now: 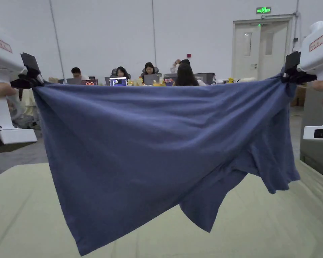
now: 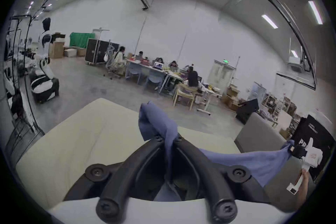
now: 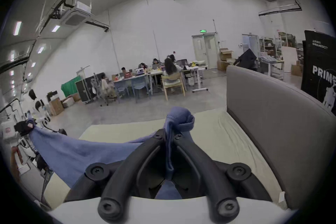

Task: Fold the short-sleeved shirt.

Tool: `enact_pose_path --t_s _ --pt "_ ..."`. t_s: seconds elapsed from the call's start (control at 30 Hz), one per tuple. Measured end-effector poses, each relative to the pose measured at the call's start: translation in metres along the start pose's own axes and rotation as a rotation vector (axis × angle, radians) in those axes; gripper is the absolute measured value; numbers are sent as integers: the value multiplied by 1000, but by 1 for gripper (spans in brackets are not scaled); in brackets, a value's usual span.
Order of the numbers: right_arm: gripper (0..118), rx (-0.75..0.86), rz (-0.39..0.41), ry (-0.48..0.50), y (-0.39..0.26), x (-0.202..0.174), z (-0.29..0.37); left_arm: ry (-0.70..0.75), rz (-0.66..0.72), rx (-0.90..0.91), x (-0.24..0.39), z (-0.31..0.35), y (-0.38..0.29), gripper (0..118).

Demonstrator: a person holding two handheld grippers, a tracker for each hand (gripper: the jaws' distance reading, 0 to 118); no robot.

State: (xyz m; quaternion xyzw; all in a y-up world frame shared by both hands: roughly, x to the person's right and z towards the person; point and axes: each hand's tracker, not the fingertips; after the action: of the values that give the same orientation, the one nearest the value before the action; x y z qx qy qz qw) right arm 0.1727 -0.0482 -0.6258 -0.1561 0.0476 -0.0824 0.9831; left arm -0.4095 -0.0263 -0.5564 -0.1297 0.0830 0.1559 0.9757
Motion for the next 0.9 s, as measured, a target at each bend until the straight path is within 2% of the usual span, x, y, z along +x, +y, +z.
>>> enact_pose_path --t_s 0.07,0.2,0.27,0.4,0.5,0.57,0.7,0.83,0.9 --pt "5 6 -3 5 -9 7 -37 19 2 -21 -6 -29 -23 1" --pt "5 -18 48 -31 -75 17 -90 49 -39 -139 -37 -104 -91 1" --pt "5 -93 76 -51 -116 28 -119 59 -45 -212 -45 -132 -136 1" --pt "5 -241 48 -86 -213 57 -174 54 25 -337 -63 -173 -238 1" --pt "5 -344 35 -127 -287 75 -192 96 42 -470 -71 -186 -301 1" --pt "5 -382 26 -118 -320 85 -197 76 62 -488 -79 -185 -327 1" --pt "5 -420 97 -85 -370 99 -175 47 15 -525 -100 -168 -365 1" --pt "5 -389 25 -30 -409 109 -106 -1 48 -541 -109 -108 -398 1" --pt "5 -388 6 -32 -426 121 -84 -1 58 -520 -124 -83 -413 1"
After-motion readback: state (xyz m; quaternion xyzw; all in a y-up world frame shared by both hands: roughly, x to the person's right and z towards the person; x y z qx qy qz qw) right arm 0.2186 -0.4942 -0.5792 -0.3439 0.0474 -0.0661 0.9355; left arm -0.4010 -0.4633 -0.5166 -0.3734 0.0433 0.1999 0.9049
